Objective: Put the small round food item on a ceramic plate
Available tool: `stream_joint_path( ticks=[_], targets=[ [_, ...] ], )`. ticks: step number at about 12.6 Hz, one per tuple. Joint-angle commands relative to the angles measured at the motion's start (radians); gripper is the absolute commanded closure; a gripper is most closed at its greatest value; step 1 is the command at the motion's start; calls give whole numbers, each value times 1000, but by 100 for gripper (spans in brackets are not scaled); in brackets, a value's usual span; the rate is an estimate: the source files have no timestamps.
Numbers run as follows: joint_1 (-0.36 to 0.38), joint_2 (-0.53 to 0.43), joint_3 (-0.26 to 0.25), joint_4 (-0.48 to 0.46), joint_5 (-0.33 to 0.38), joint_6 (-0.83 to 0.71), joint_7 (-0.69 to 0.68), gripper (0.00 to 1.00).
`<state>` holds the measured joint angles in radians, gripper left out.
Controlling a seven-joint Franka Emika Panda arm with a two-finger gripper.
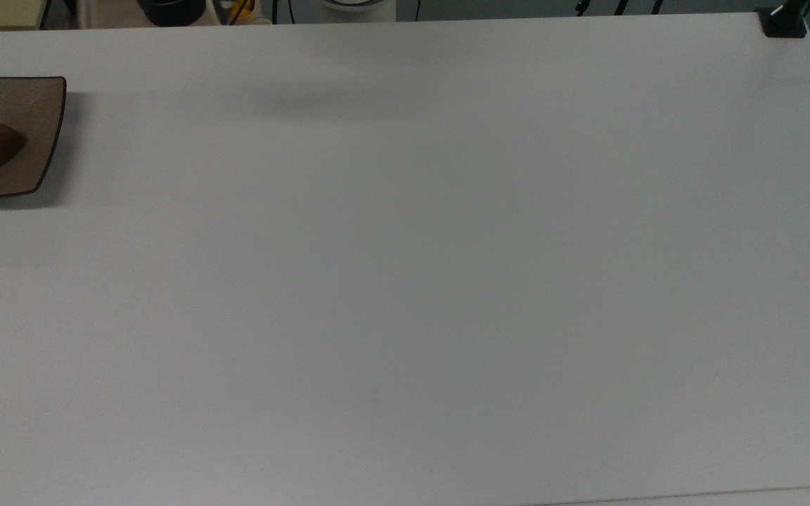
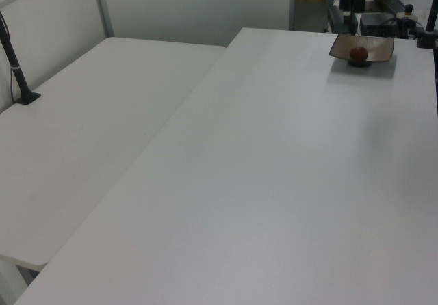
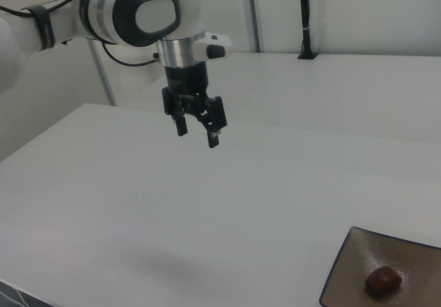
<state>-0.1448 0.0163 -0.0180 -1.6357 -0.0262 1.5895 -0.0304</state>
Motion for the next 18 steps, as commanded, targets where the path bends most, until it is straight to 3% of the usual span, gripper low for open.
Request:
stream_joint_path(
  ticks=[1, 3, 6, 9, 18],
  targets=[
    [47, -12, 61, -19, 0, 13, 66, 0],
    [69, -15, 96, -26, 2, 33, 76, 0],
    [143, -58, 104, -110, 2, 99, 103, 0],
    [143, -94, 96, -163, -1, 225, 92, 0],
    [146, -98, 73, -176, -31, 210, 64, 0]
  ],
)
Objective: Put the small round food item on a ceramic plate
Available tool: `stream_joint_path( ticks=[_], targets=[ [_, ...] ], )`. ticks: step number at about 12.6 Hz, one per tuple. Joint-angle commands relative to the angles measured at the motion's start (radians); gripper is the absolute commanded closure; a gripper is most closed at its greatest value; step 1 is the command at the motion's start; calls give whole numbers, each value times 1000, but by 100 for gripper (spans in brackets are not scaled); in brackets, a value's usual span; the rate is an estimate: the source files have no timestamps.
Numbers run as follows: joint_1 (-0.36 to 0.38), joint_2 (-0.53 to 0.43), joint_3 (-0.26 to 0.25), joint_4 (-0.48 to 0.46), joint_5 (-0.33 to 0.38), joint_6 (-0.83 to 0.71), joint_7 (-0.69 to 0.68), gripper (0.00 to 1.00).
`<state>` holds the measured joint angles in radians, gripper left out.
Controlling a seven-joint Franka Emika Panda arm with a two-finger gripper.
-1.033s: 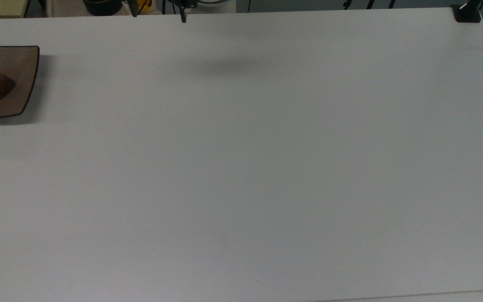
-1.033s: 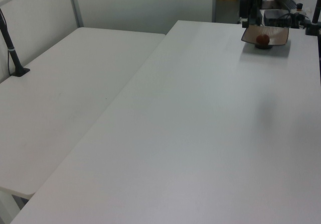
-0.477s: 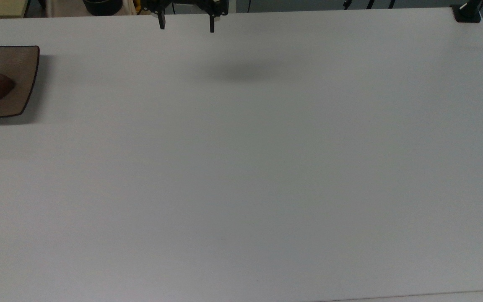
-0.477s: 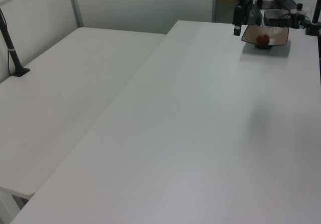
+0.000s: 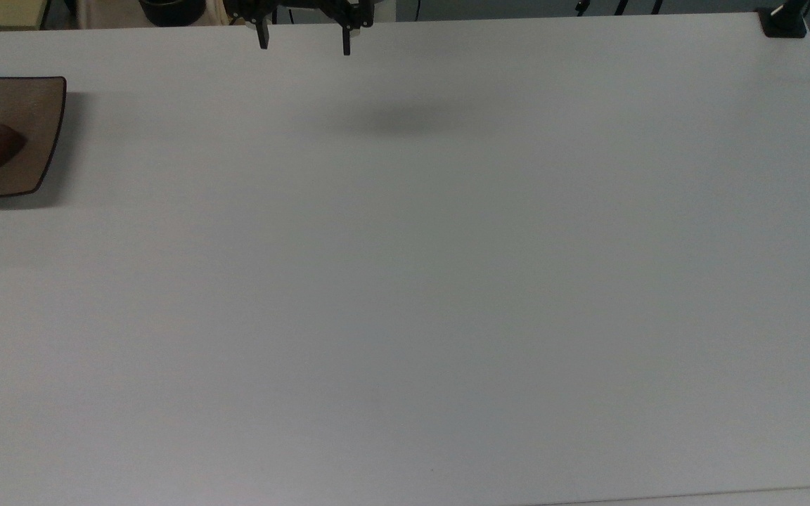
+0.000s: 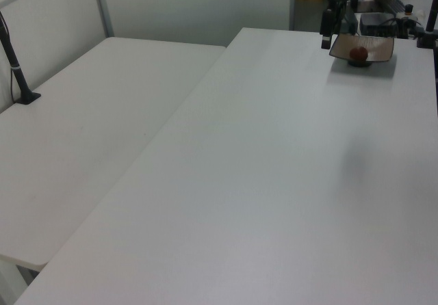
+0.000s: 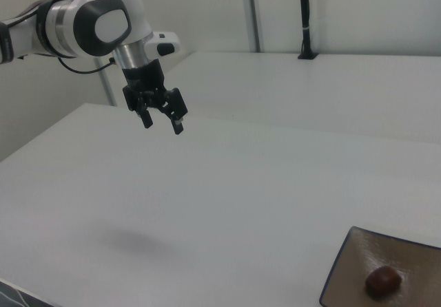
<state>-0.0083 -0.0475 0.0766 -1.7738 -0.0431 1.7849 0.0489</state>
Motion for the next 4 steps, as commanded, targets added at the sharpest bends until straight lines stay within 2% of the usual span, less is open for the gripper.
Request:
stream_joint_path(
  ticks=[1, 2, 4],
  targets=[
    [27, -34, -35, -36, -14, 11, -15, 0],
    [86, -34, -97, -35, -12, 11, -15, 0],
    [93, -34, -113, -32, -8, 5, -17, 0]
  ],
)
